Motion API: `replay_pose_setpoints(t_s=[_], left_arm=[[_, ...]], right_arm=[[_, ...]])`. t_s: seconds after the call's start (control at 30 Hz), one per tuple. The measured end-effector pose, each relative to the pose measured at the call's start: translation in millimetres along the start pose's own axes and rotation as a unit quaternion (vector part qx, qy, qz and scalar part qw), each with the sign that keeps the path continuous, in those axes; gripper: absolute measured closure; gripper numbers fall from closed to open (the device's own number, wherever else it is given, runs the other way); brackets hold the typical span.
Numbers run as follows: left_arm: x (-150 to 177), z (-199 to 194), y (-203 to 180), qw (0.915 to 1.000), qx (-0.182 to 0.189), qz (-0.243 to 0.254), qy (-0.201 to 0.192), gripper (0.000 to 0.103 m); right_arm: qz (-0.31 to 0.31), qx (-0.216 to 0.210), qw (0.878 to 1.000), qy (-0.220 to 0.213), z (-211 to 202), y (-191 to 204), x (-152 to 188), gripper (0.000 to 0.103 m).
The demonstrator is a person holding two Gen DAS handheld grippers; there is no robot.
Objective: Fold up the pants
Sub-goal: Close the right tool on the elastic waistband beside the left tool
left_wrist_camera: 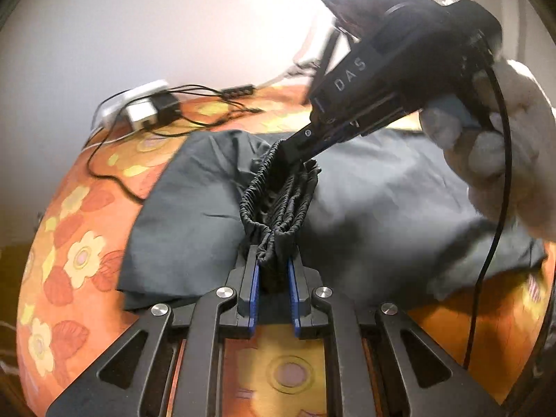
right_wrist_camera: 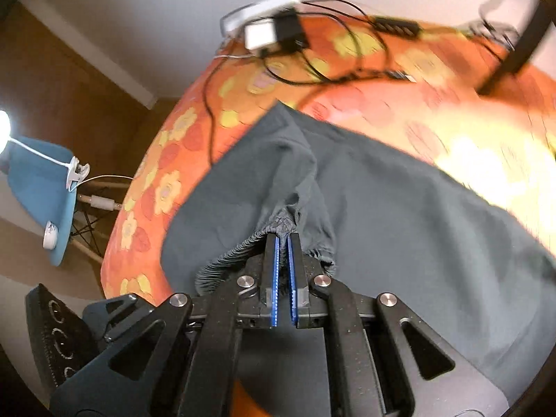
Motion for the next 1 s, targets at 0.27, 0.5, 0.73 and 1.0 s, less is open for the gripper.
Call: replay_pose_setpoints(t_s=[0.27, 0.5, 0.73, 1.0], left_arm=[[9.8, -0.1, -20.3, 0.9975, -0.021, 0.066, 0.01, 0.09], [7.0, 0.4, -21.0, 0.9964, -0.038, 0.076, 0.007, 0.09], [9.2, -2.1, -33.3, 0.9948, -0.041, 0.093, 0.0, 0.09], [12.1, -7.3, -40.8, 0.9923, -0.053, 0.112, -0.01, 0.087]], right_arm=[[0.098, -0.016, 0.995, -0.009, -28.3, -37.0, 39.1, 0.05], [0.2, -0.089, 0.975, -0.026, -29.6, -40.3, 52.3, 0.039], [0.235, -0.119, 0.964, -0.037, -20.6, -25.2, 48.4, 0.036], [0.217, -0.072, 0.973, -0.016, 6.5, -20.7, 40.5, 0.058]])
Point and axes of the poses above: each gripper's, at about its wrist camera, not at the fingertips, and z roughly the way its jaws point, y to its left, x to its underside, the point moved 10 cm from there along z, roughly the way its jaws point, and after that the axes turned 8 degrees about -z, right-handed, at the moved point
